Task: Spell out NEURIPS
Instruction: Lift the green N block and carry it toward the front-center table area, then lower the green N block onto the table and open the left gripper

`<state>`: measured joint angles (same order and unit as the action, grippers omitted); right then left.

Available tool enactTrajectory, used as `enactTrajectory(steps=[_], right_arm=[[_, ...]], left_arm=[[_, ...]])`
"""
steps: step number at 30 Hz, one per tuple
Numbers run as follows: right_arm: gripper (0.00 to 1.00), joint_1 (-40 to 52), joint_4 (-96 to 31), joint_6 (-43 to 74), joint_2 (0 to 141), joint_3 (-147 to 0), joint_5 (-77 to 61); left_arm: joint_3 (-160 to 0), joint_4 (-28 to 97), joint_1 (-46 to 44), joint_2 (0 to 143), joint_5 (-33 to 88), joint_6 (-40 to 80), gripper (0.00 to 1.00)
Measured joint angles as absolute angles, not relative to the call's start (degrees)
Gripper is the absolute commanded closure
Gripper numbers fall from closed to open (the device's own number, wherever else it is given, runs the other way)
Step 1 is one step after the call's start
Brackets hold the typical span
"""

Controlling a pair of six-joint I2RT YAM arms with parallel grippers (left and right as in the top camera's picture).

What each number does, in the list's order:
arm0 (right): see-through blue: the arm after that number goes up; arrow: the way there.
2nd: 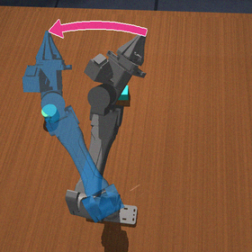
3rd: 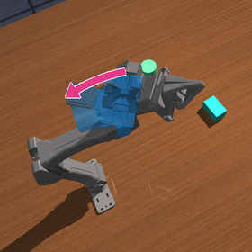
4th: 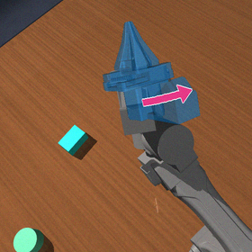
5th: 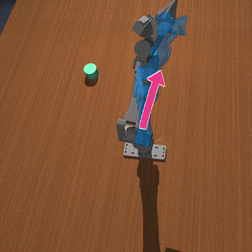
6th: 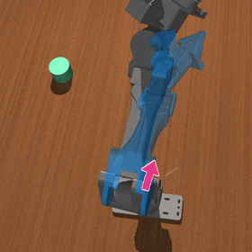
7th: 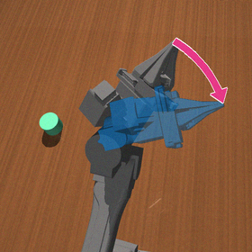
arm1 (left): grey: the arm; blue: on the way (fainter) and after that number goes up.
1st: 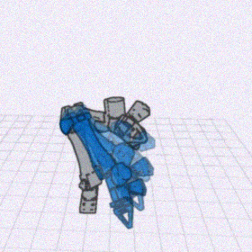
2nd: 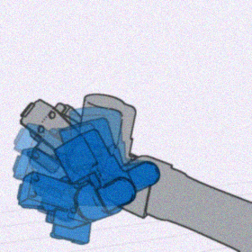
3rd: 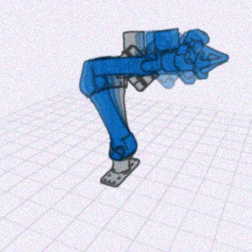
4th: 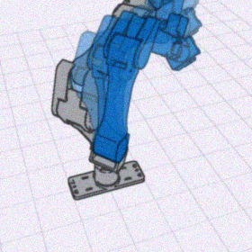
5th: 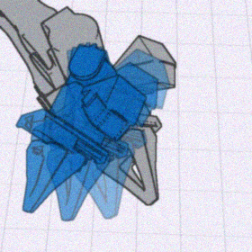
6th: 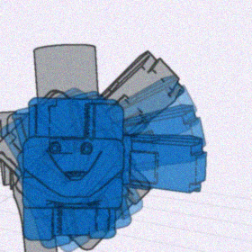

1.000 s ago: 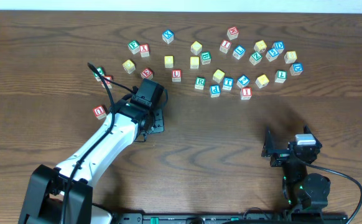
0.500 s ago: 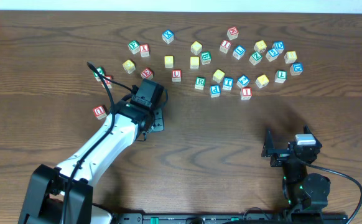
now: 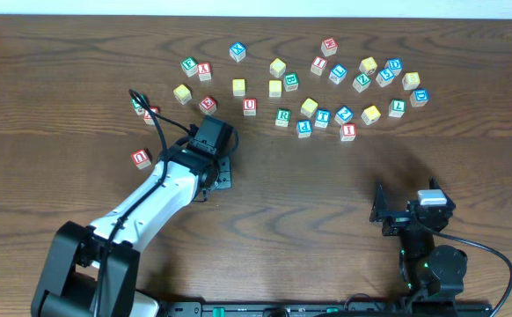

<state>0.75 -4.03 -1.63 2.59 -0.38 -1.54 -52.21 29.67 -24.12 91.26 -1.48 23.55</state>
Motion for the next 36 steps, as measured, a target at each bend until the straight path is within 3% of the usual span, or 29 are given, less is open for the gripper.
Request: enactTrajectory(steps=[17,36], right_arm=[[0.01,0.8,-4.0,-1.6,2.6,-0.4,-1.5],[0.01,0.8,-4.1,-1.6,2.6,-0.4,-1.5]], left_arm=[[-52.2,26.4,-17.6,93.6,3.1,19.6,0.90],[-52.3,25.0,-17.7,97.4,4.6,17.1,0.91]])
